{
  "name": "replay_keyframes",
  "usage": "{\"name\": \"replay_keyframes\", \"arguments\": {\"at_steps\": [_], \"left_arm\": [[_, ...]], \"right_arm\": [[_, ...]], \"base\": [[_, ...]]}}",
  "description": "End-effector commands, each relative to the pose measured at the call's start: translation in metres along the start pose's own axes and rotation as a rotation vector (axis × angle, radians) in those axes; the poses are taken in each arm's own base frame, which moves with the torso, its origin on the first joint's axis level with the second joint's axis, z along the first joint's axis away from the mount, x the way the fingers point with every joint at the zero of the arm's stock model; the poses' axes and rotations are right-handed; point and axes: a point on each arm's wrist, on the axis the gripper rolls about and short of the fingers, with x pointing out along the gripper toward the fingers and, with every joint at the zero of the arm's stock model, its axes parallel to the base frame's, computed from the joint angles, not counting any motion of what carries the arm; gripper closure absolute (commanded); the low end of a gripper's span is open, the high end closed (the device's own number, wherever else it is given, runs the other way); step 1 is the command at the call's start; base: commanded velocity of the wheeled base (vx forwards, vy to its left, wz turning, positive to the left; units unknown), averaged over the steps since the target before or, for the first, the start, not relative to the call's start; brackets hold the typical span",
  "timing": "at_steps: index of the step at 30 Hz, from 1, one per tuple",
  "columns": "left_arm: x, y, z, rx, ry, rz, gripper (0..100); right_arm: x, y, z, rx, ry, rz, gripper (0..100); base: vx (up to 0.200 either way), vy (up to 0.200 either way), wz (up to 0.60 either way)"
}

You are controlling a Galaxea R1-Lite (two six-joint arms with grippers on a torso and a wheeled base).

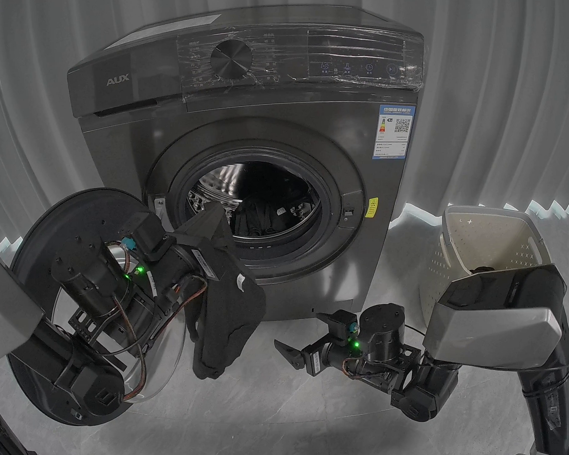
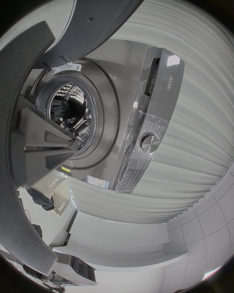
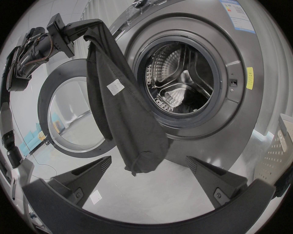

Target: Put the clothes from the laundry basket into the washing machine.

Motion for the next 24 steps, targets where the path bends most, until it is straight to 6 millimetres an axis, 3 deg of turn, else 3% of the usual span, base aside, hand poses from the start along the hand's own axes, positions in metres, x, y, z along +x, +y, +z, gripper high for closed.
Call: {"name": "replay_keyframes", "arguments": {"at_steps": [1, 13, 17, 24], "left_arm": [[0.0, 0.0, -0.001, 0.0, 0.003, 0.002, 100], [0.001, 0.0, -0.002, 0.0, 0.003, 0.0, 100], [0.001, 0.0, -0.004, 0.0, 0.01, -0.001, 100], [0.001, 0.0, -0.003, 0.0, 0.01, -0.001, 100]], "right_arm": [[0.006, 0.005, -0.003, -0.017, -0.007, 0.022, 0], [0.028, 0.012, -0.004, -0.028, -0.063, 0.033, 0], [0.027, 0.023, -0.002, -0.032, -0.079, 0.058, 0], [0.027, 0.016, -0.002, -0.03, -0.079, 0.026, 0]], "base": [[0.0, 0.0, 0.0], [0.0, 0.0, 0.0], [0.0, 0.0, 0.0], [0.0, 0.0, 0.0]]}}
